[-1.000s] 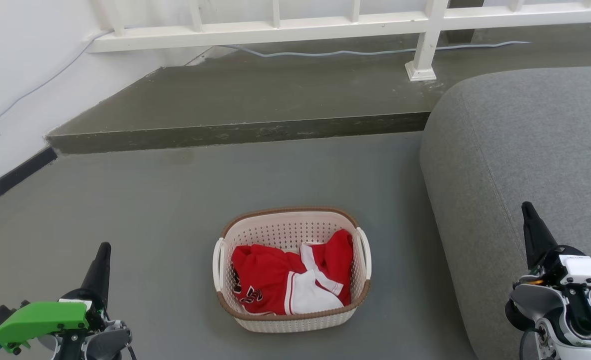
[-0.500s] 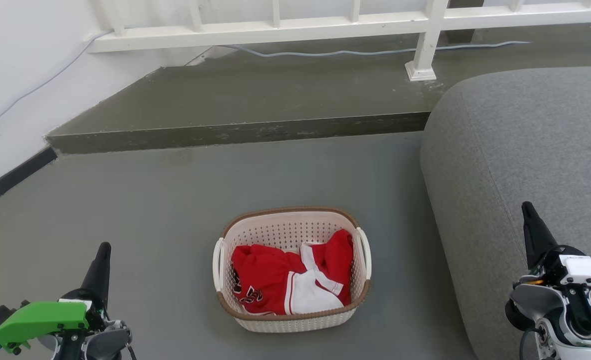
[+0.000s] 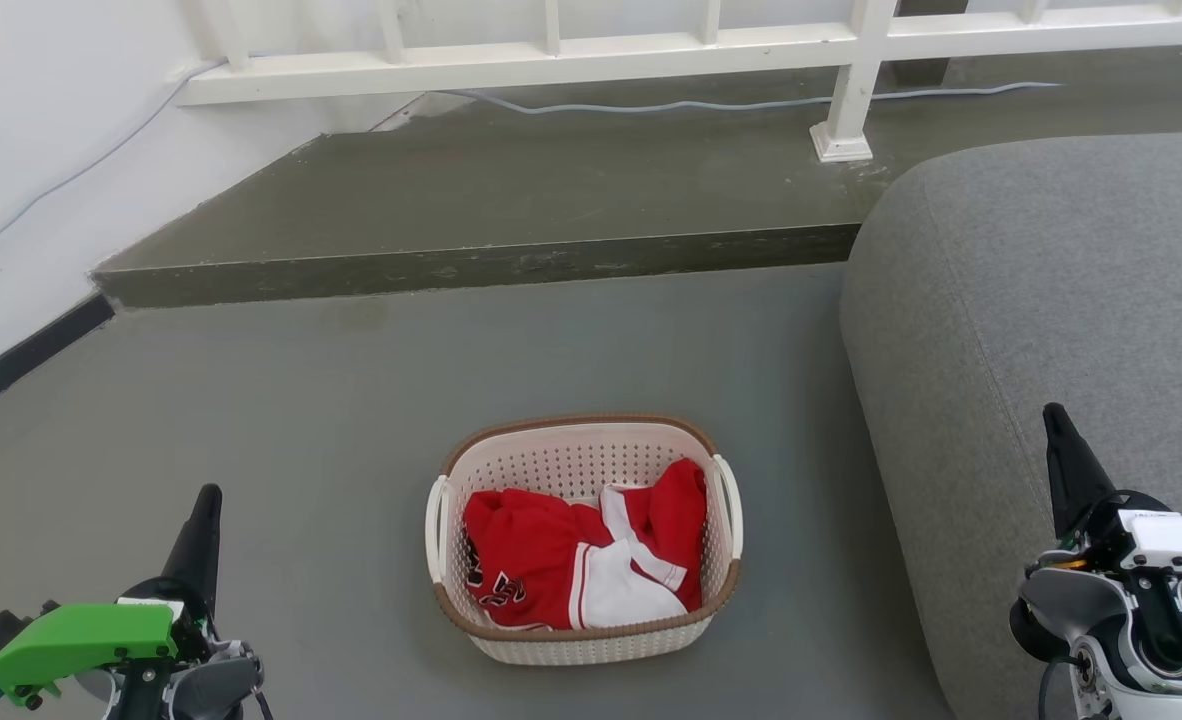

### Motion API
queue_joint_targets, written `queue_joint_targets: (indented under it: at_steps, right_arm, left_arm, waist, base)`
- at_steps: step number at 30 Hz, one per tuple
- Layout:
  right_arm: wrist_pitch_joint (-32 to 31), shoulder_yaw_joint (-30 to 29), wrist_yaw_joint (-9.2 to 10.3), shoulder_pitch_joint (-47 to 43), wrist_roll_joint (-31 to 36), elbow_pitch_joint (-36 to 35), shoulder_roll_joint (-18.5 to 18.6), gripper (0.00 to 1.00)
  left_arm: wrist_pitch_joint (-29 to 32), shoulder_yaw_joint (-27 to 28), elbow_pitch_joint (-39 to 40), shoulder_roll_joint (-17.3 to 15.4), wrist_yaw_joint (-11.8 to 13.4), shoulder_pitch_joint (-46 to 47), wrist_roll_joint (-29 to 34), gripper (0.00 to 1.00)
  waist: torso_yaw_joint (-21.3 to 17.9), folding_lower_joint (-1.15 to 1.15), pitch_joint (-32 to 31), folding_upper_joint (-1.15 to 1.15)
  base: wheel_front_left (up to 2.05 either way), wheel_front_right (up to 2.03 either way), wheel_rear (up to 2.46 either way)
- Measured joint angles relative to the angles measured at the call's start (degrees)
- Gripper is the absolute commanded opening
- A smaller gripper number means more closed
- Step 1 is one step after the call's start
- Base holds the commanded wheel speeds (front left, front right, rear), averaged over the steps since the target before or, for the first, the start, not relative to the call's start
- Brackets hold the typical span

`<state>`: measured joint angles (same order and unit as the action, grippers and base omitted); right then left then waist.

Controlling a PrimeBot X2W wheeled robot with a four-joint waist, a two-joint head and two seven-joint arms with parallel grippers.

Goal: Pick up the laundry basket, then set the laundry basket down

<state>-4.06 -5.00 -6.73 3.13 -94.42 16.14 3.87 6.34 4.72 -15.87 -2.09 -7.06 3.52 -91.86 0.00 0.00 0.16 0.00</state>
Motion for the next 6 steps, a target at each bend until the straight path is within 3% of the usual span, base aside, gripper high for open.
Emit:
queue_joint_targets:
  at_steps: [6]
  right_arm:
    - [-0.01,-0.02,0.00,0.00,0.00,-0.01,-0.01,0.00]
  left_arm:
    - [0.00,0.00,0.00,0.00,0.00,0.00,0.00,0.00]
  waist:
    - [0.00,0.00,0.00,0.00]
  base:
    - [0.00,0.00,0.00]
